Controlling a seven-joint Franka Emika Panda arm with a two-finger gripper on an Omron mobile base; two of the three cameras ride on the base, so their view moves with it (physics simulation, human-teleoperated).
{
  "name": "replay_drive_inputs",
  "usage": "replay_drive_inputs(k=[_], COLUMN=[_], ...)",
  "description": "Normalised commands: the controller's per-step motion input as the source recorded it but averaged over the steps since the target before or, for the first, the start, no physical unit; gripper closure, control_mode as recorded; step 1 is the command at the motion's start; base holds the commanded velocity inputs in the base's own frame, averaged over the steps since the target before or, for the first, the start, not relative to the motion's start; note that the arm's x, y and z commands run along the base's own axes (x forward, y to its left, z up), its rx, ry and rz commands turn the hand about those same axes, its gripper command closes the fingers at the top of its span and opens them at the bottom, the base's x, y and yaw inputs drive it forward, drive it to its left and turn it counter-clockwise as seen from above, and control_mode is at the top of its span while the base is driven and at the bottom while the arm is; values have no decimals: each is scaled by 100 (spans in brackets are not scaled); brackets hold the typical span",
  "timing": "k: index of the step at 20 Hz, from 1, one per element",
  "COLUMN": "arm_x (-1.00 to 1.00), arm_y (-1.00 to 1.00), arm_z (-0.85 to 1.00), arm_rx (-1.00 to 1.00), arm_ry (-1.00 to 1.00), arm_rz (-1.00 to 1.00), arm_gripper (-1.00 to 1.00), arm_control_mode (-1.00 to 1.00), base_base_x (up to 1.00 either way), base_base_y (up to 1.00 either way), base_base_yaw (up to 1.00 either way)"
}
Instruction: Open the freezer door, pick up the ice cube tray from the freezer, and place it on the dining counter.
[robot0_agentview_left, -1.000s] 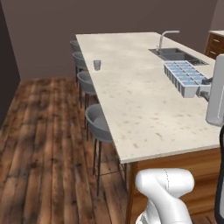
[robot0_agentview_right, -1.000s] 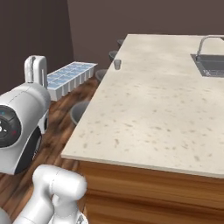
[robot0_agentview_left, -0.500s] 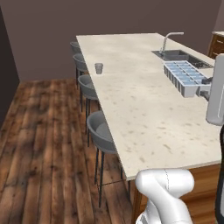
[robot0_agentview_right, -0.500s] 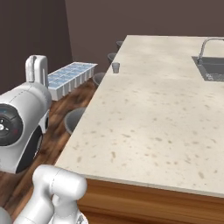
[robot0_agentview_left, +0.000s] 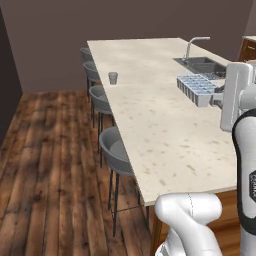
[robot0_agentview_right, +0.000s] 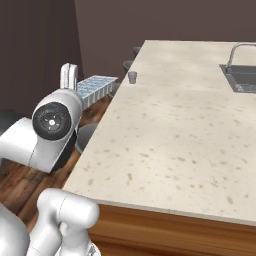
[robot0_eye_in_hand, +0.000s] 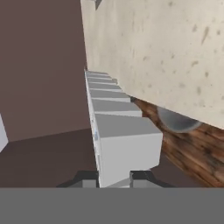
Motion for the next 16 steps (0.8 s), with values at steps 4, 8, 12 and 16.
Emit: replay_drive_inputs(k=[4, 8, 12, 16], arm_x=[100, 100, 100, 100], arm_y=[15, 0, -13, -31], arm_z=[-88, -68, -49, -45], arm_rx=[-1, 1, 5, 8], arm_ry=[19, 18, 17, 13], arm_rz=[6, 9, 12, 15], arm_gripper=[100, 100, 100, 100], arm_control_mode=[-100, -100, -100, -100], base_base_x=[0, 0, 0, 0], base_base_y=[0, 0, 0, 0], base_base_yaw=[0, 0, 0, 0])
